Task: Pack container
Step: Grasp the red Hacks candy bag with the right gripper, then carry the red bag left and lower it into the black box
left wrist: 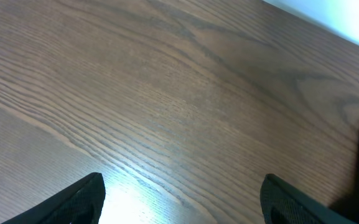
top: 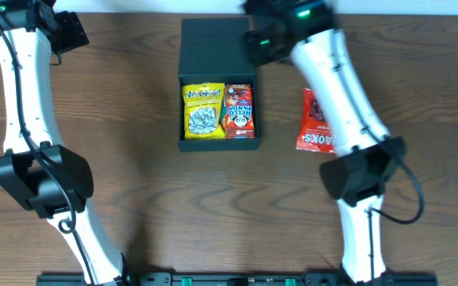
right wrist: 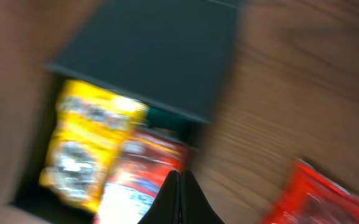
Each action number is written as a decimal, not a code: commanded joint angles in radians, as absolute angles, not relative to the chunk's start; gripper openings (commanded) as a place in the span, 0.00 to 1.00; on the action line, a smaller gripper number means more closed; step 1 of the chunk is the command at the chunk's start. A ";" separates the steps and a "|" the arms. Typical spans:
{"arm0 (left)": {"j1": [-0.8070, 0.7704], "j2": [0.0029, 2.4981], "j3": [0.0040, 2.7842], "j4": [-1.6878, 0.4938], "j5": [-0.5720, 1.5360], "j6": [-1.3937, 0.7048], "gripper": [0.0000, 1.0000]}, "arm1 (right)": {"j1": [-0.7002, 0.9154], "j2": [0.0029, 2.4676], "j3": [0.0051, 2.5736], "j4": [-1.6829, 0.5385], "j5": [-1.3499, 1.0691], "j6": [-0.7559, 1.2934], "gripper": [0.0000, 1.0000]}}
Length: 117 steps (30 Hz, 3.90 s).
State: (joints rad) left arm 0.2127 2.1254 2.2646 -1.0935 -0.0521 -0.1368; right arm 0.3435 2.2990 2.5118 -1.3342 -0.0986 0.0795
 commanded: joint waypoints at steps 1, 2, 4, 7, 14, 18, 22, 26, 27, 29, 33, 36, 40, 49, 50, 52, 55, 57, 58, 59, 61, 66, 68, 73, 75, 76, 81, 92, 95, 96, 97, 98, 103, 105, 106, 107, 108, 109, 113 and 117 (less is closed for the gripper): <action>0.216 2.140 2.254 -1.097 -0.055 -0.122 0.81 | 0.227 2.297 2.465 -1.380 -0.071 0.061 0.02; 0.216 2.140 2.254 -1.096 -0.055 -0.122 0.81 | 0.188 2.297 2.440 -1.393 -0.072 0.062 0.01; 0.216 2.140 2.254 -1.095 -0.055 -0.123 0.81 | 0.127 2.297 2.387 -1.409 -0.077 0.060 0.02; 0.216 2.140 2.254 -1.095 -0.055 -0.123 0.81 | 0.049 2.297 2.282 -1.407 -0.158 0.045 0.02; 0.216 2.140 2.254 -1.095 -0.054 -0.123 0.81 | -0.063 2.297 2.036 -1.336 -0.316 0.043 0.15; 0.216 2.140 2.254 -1.095 -0.054 -0.123 0.81 | -0.089 2.297 1.945 -1.302 -0.319 0.043 0.36; 0.215 2.140 2.254 -1.095 -0.051 -0.123 0.81 | -0.101 2.297 1.886 -1.259 -0.318 0.043 0.69; 0.215 2.140 2.254 -1.097 -0.051 -0.123 0.81 | -0.110 2.297 1.864 -1.237 -0.307 0.044 0.66; 0.215 2.140 2.254 -1.097 -0.051 -0.123 0.81 | -0.112 2.297 1.864 -1.235 -0.306 0.044 0.66; 0.215 2.140 2.254 -1.097 -0.051 -0.123 0.81 | -0.120 2.297 1.863 -1.227 -0.302 0.044 0.66; 0.215 2.140 2.254 -1.100 -0.051 -0.123 0.81 | -0.129 2.297 1.853 -1.191 -0.303 0.056 0.68; 0.215 2.140 2.254 -1.100 -0.051 -0.123 0.81 | -0.124 2.297 1.841 -1.161 -0.308 0.076 0.68; 0.215 2.140 2.254 -1.099 -0.051 -0.123 0.81 | -0.113 2.299 1.834 -1.140 -0.330 0.074 0.65; 0.215 2.140 2.254 -1.099 -0.051 -0.123 0.81 | -0.101 2.311 1.816 -1.103 -0.372 0.074 0.26; 0.215 2.140 2.254 -1.099 -0.051 -0.123 0.81 | -0.101 2.311 1.816 -1.102 -0.374 0.074 0.20; 0.215 2.140 2.254 -1.099 -0.051 -0.123 0.81 | -0.101 2.311 1.816 -1.101 -0.375 0.075 0.10; 0.215 2.140 2.254 -1.099 -0.051 -0.123 0.81 | -0.101 2.311 1.816 -1.101 -0.387 0.081 0.01; 0.215 2.140 2.254 -1.099 -0.051 -0.123 0.81 | -0.101 2.311 1.816 -1.095 -0.410 0.081 0.01; 0.215 2.140 2.254 -1.099 -0.051 -0.123 0.81 | -0.101 2.311 1.816 -1.090 -0.424 0.081 0.02; 0.215 2.140 2.254 -1.099 -0.051 -0.123 0.81 | -0.101 2.311 1.816 -1.084 -0.441 0.081 0.02; 0.215 2.140 2.254 -1.099 -0.051 -0.123 0.81 | -0.101 2.311 1.816 -1.078 -0.475 0.081 0.02; 0.215 2.140 2.254 -1.098 -0.052 -0.123 0.81 | -0.100 2.310 1.840 -1.053 -0.662 0.081 0.02; 0.215 2.140 2.254 -1.095 -0.052 -0.122 0.81 | -0.095 2.305 1.857 -1.041 -0.726 0.081 0.02; 0.215 2.140 2.254 -1.092 -0.052 -0.123 0.81 | -0.062 2.271 1.951 -1.024 -0.798 0.081 0.02; 0.215 2.140 2.254 -1.092 -0.052 -0.123 0.82 | -0.044 2.252 2.005 -1.020 -0.798 0.081 0.02; 0.215 2.140 2.254 -1.092 -0.052 -0.123 0.81 | -0.035 2.243 2.035 -1.019 -0.798 0.081 0.01; 0.215 2.140 2.254 -1.090 -0.052 -0.123 0.81 | 0.017 2.200 2.189 -1.017 -0.799 0.105 0.02; 0.215 2.140 2.254 -1.087 -0.051 -0.123 0.81 | 0.233 2.179 2.368 -1.010 -0.813 0.289 0.02; 0.215 2.140 2.254 -1.088 -0.051 -0.122 0.81 | 0.308 2.184 2.354 -1.023 -0.727 0.292 0.02; 0.215 2.140 2.254 -1.088 -0.051 -0.122 0.81 | 0.332 2.184 2.352 -1.026 -0.699 0.292 0.02; 0.216 2.140 2.254 -1.088 -0.051 -0.122 0.81 | 0.352 2.184 2.350 -1.027 -0.677 0.293 0.02; 0.216 2.140 2.254 -1.088 -0.051 -0.122 0.81 | 0.372 2.184 2.348 -1.029 -0.654 0.297 0.02; 0.216 2.140 2.254 -1.087 -0.051 -0.122 0.81 | 0.458 2.184 2.347 -1.029 -0.562 0.345 0.02; 0.216 2.140 2.254 -1.087 -0.051 -0.122 0.81 | 0.480 2.184 2.346 -1.032 -0.515 0.379 0.02; 0.216 2.140 2.254 -1.087 -0.051 -0.122 0.81 | 0.489 2.184 2.344 -1.036 -0.486 0.413 0.02; 0.216 2.140 2.254 -1.087 -0.051 -0.122 0.81 | 0.496 2.184 2.338 -1.038 -0.453 0.461 0.02; 0.216 2.140 2.254 -1.087 -0.051 -0.123 0.81 | 0.502 2.184 2.327 -1.037 -0.432 0.502 0.02; 0.216 2.140 2.254 -1.087 -0.051 -0.123 0.81 | 0.505 2.185 2.315 -1.035 -0.425 0.523 0.02; 0.216 2.140 2.254 -1.087 -0.051 -0.123 0.81 | 0.505 2.185 2.230 -1.003 -0.431 0.638 0.02; 0.216 2.140 2.254 -1.088 -0.051 -0.123 0.81 | 0.505 2.185 2.129 -0.911 -0.482 0.780 0.02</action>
